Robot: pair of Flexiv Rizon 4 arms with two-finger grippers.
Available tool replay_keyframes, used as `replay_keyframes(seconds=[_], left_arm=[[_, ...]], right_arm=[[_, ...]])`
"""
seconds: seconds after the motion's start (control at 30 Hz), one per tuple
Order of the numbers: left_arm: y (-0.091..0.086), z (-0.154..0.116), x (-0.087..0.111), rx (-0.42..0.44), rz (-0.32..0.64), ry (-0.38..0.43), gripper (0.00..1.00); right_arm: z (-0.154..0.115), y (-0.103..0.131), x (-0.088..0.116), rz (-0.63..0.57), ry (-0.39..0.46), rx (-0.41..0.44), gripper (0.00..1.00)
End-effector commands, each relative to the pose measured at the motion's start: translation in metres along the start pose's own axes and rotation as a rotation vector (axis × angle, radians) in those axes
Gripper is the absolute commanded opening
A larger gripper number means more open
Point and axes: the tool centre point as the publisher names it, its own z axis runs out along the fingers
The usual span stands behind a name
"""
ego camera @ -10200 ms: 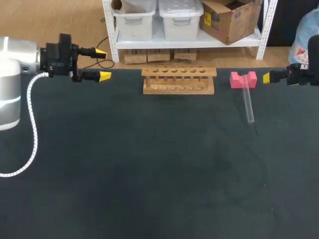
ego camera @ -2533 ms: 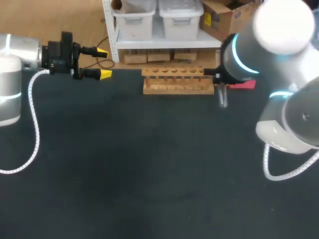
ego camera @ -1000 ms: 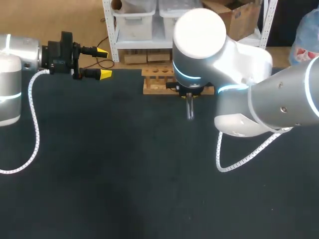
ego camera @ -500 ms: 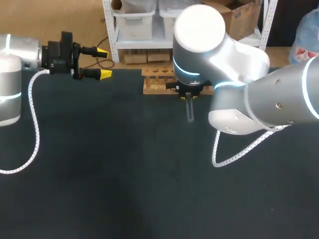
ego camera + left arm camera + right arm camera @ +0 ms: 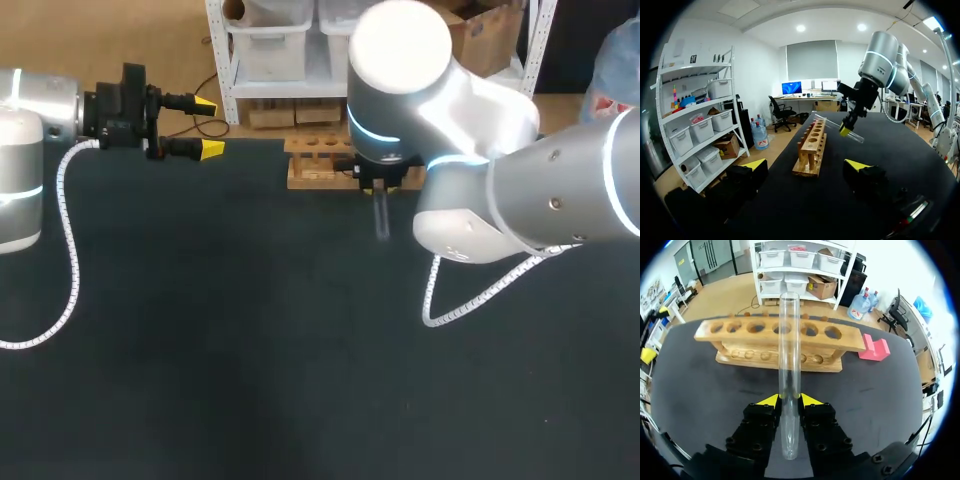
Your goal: Grasp the test tube, adjust it, and insert it.
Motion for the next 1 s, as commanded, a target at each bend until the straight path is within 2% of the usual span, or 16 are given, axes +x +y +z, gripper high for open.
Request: replay_keyframes(seconds=[0.03, 0.1, 0.23, 0.33, 0.6, 0.83, 1.0], left_arm=[[-0.001, 0.000, 0.000, -0.003, 0.001, -0.001, 1.00], [-0.001, 0.000, 0.000, -0.003, 0.001, -0.001, 1.00], [-0.001, 0.000, 0.000, -0.003, 0.001, -0.001, 1.00], [-0.001, 0.000, 0.000, -0.003, 0.001, -0.001, 1.00], [-0.001, 0.000, 0.000, -0.003, 0.001, -0.001, 1.00], [-0.001, 0.000, 0.000, -0.003, 0.001, -0.001, 1.00], [-0.001, 0.000, 0.000, -0.003, 0.001, -0.001, 1.00]], right_arm=[[-0.028, -0.011, 0.003, 0.019, -0.046, -0.027, 0.00], [-0.043, -0.010, -0.002, 0.020, -0.092, -0.045, 0.00], [-0.066, -0.011, -0.016, 0.023, -0.240, -0.100, 0.00], [-0.079, -0.013, -0.030, 0.013, -0.355, -0.131, 0.00], [-0.103, -0.014, -0.062, 0.017, -0.594, -0.209, 0.00], [-0.112, -0.012, -0.083, 0.015, -0.749, -0.197, 0.00], [-0.114, -0.012, -0.094, 0.032, -0.826, -0.202, 0.00]])
